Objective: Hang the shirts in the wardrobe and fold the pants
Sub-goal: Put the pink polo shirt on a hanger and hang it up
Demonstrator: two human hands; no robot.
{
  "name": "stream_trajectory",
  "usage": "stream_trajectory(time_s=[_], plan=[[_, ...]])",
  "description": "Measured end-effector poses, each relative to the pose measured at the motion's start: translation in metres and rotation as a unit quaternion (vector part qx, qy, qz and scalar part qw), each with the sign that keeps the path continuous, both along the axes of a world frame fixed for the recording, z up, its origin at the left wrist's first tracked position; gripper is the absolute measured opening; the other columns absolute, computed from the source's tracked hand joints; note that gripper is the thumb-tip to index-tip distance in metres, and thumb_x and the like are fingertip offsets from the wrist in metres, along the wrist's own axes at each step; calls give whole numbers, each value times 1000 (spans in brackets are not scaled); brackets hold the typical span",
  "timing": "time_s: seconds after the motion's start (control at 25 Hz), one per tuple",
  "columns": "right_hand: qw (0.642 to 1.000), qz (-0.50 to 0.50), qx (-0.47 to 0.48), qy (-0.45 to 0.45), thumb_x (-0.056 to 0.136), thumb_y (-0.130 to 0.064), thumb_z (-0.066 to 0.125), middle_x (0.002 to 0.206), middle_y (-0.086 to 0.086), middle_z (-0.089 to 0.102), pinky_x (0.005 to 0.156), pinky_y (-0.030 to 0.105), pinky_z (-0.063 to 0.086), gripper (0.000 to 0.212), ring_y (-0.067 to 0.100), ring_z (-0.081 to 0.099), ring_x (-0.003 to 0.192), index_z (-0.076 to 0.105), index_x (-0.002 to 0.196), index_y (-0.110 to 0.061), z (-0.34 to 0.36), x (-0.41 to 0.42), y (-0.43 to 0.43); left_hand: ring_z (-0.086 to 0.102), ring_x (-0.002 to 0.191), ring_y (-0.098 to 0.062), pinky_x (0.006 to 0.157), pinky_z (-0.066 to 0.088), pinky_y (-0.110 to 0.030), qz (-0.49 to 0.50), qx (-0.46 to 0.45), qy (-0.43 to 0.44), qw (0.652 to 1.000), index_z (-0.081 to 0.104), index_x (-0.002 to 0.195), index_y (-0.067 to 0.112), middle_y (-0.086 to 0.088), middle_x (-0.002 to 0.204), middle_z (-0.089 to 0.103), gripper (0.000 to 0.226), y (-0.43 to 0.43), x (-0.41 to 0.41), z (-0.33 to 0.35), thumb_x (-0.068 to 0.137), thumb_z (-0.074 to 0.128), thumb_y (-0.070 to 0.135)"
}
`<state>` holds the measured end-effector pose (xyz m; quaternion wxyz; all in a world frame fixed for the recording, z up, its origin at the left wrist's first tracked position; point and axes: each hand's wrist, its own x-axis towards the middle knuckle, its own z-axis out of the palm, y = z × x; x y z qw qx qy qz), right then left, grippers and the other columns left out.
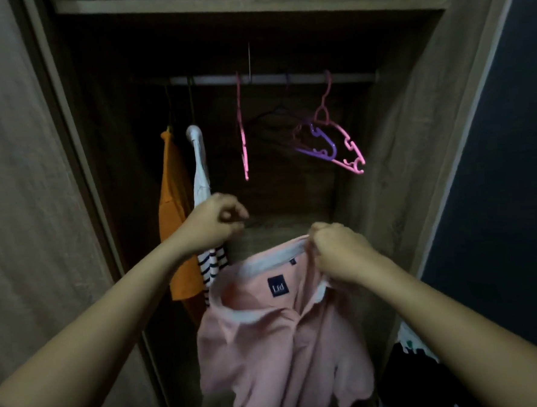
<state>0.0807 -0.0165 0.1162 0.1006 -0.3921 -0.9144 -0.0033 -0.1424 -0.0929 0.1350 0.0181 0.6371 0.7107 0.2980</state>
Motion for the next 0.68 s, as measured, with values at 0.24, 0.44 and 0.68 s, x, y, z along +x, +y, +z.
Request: stream_trajectory(time_s=[0.24, 0.44, 0.68], plan=[[991, 63, 69, -91, 85, -12, 53, 128, 5, 46, 74, 36, 43, 33, 30, 43, 116, 55, 117, -4, 14, -33, -5, 40, 126, -23, 97, 40, -28, 164, 192, 17, 968, 47, 132, 11, -11, 140, 37, 45, 84, 9, 78, 90, 58, 24], [988, 86, 96, -86, 84, -11, 53, 130, 4, 45, 69, 35, 39, 34, 28, 43, 117, 56, 117, -6, 23, -23, 21, 38, 130, -38, 101, 39, -45, 278, 74, -189, 939, 20, 145, 5, -21, 146, 33, 72, 148, -7, 99, 92, 52, 40], [988, 105, 79, -76, 83, -8, 51, 135, 4, 41, 71, 34, 39, 37, 28, 40, 119, 54, 120, -5, 23, -13, 50, 50, 118, -39, 89, 47, -43, 282, 71, -229, 929, 29, 137, 0, -24, 135, 46, 56, 189, -16, 84, 91, 54, 20]])
